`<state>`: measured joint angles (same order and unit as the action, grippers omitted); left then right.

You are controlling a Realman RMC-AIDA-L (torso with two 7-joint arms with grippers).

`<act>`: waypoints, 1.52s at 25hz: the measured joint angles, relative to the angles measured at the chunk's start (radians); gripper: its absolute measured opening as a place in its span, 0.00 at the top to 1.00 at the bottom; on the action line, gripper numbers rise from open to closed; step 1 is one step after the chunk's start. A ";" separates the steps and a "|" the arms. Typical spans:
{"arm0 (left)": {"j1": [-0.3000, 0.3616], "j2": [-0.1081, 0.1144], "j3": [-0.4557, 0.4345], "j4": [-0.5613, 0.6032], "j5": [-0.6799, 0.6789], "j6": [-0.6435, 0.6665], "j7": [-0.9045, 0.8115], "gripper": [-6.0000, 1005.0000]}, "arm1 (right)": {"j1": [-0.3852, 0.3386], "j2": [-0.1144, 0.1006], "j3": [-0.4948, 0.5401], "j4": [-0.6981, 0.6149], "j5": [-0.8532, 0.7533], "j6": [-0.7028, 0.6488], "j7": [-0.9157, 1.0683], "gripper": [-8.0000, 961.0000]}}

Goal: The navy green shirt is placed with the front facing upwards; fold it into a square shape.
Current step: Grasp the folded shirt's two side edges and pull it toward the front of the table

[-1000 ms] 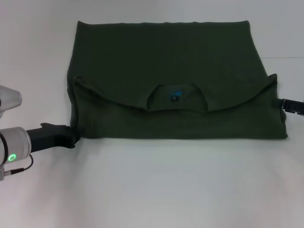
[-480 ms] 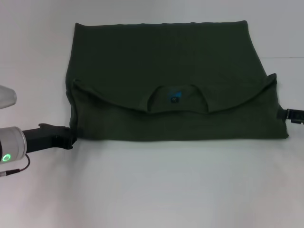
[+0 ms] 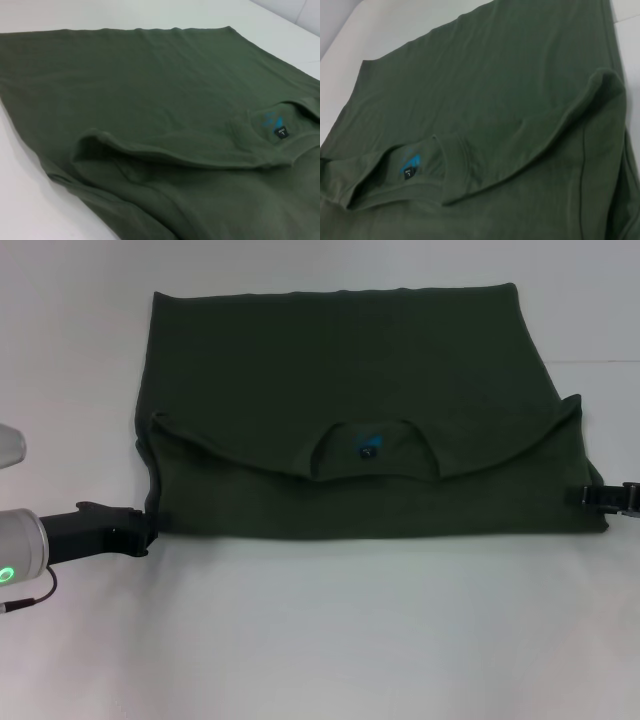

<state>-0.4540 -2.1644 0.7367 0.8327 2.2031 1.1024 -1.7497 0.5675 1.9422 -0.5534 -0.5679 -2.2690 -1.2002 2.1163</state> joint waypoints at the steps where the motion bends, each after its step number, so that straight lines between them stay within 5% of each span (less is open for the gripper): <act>1: 0.000 0.000 0.000 0.000 0.000 0.000 0.000 0.99 | -0.001 0.000 0.000 0.000 0.000 0.004 -0.001 0.33; 25: -0.004 0.000 0.002 -0.008 -0.001 -0.003 0.000 0.99 | -0.019 0.024 -0.005 0.011 -0.002 0.038 -0.049 0.39; 36: 0.000 0.000 -0.001 -0.007 0.000 0.009 -0.008 0.99 | -0.043 0.032 0.007 0.011 0.019 0.019 -0.113 0.88; 38: 0.001 0.000 -0.001 -0.007 0.000 0.016 -0.018 0.99 | -0.048 0.032 0.010 0.011 0.023 0.008 -0.128 0.91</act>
<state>-0.4533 -2.1644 0.7362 0.8262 2.2026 1.1187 -1.7677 0.5193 1.9745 -0.5433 -0.5569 -2.2457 -1.1925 1.9881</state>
